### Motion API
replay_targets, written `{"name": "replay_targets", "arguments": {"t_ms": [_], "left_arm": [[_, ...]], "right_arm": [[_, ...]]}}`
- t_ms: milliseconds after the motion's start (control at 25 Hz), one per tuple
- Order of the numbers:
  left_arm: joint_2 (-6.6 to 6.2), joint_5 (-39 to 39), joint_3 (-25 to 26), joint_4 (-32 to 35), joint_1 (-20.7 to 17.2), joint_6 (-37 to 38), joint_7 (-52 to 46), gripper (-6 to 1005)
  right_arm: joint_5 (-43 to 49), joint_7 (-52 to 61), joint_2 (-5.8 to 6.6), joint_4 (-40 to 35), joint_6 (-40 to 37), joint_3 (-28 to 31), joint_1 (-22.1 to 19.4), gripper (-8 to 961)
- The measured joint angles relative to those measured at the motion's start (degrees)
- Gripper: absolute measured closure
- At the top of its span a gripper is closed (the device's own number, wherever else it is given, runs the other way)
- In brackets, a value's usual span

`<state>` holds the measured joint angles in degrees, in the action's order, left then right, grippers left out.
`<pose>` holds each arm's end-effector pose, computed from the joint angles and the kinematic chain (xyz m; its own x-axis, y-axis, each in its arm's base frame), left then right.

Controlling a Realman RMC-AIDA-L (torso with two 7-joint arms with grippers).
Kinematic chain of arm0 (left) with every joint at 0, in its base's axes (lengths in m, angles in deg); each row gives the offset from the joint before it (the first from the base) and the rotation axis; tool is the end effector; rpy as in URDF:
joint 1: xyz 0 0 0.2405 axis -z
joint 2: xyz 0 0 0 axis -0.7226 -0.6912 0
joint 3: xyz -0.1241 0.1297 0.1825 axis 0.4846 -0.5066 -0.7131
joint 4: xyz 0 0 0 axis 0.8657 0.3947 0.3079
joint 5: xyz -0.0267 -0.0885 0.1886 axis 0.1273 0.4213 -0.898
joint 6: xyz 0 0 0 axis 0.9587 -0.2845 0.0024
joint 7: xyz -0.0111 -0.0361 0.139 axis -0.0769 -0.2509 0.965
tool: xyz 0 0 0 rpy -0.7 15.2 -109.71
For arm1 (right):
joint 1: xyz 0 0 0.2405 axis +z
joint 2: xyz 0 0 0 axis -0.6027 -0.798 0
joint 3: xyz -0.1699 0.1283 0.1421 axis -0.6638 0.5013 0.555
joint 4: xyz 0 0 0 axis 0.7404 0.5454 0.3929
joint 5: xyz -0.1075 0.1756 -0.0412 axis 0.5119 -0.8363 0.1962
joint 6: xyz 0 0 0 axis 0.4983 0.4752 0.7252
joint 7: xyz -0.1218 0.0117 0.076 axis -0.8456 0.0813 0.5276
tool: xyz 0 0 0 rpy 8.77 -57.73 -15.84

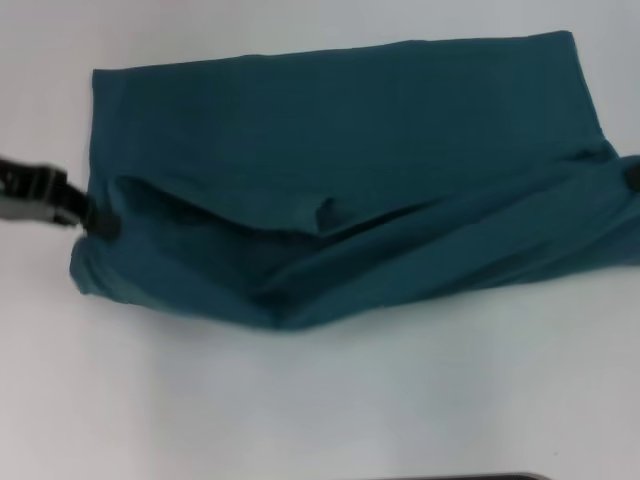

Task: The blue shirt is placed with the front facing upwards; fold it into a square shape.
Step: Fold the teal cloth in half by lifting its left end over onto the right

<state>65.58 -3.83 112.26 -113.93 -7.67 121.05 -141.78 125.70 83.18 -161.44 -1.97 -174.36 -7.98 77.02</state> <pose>-0.2485 0.3385 0.0832 0.3064 0.9519 -0.0060 0.9514 -0.3065 -0.0293 0.2784 0.3490 0.1265 0.3623 -0.9320 -0.0123 -0.9119 -0.3517 -0.2116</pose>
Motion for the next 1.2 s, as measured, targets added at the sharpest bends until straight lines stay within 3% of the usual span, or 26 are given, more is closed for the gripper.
{"name": "replay_targets", "arguments": {"t_ms": [440,1080,1200], "left_arm": [[-1.6,-0.1,2.6,1.7,4.1,-9.0,-6.9,980],[-1.12,-0.5,-0.2,2.3,6.3,-18.7,-12.1,979],[-0.76,-0.5,-0.3,2.6,6.9,-21.2,-12.3,978]], "right_arm": [[0.0,2.7,1.43,-0.2,5.7,6.8,-1.8,906],[-5.1,7.3,1.36,-3.0,16.2,8.7,-0.3,906],[-6.1,8.0,0.72,-3.2,19.5,8.6,-0.3,905]]}}
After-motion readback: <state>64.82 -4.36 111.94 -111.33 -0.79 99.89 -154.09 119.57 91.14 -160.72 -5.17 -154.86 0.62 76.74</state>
